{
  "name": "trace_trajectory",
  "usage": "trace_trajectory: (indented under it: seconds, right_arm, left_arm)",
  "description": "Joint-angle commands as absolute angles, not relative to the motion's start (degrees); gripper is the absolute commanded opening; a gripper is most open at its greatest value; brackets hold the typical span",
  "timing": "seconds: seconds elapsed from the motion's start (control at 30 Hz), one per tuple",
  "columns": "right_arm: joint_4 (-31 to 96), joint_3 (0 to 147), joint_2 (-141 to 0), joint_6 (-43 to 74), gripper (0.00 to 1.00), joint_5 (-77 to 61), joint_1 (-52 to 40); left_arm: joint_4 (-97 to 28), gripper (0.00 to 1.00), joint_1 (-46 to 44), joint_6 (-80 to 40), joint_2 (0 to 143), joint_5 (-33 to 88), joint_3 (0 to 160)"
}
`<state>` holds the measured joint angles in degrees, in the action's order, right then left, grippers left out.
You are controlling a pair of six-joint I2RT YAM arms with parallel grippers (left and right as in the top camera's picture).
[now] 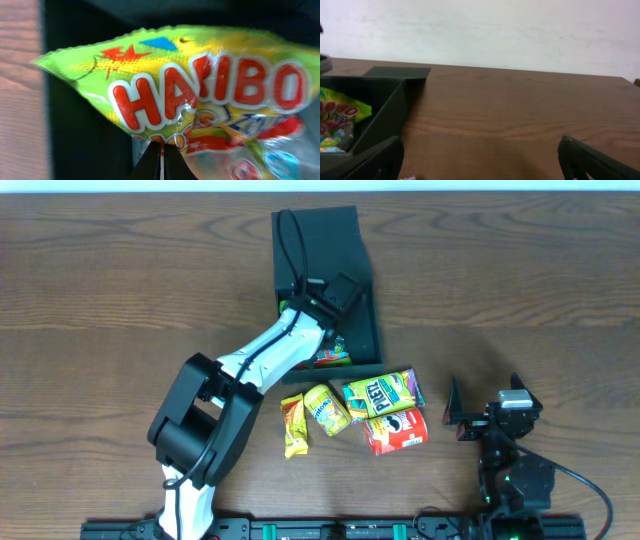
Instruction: Pack container
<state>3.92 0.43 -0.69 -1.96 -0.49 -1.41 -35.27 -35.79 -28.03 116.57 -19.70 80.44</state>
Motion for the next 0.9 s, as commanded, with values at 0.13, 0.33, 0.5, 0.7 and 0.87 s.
trace_trajectory:
  seconds: [0.13,0.33,0.5,0.7,0.87]
  right_arm:
    - [4.19,0.32,-0.38,-2.42,0.99,-0.69,-1.37]
    - [4.19,0.32,-0.38,-2.44,0.99,-0.69,-1.37]
    - [4.19,0.32,-0.38,-2.42,0.99,-0.67,-1.37]
    - [4.21,0.32,-0.38,-2.42,0.99,-0.67,-1.37]
    - [4.21,0.32,-0.38,-2.42,0.99,-0.67,-1.37]
  left_arm:
    - [-35.79,0.06,-35.33,-26.72,116.38,-19.99,77.1]
    - [-39.07,0.06,-35.33,-25.96,112.22,-20.05,80.4]
    - [-40.99,0.06,-35.33,-25.47,103.94,-19.53,83.81]
    - [-43.03,0.06,-35.4,-24.8,94.15,-10.13,84.4]
    - [-52.38,0.06,-35.35,-25.82,87.31,-12.67,84.4]
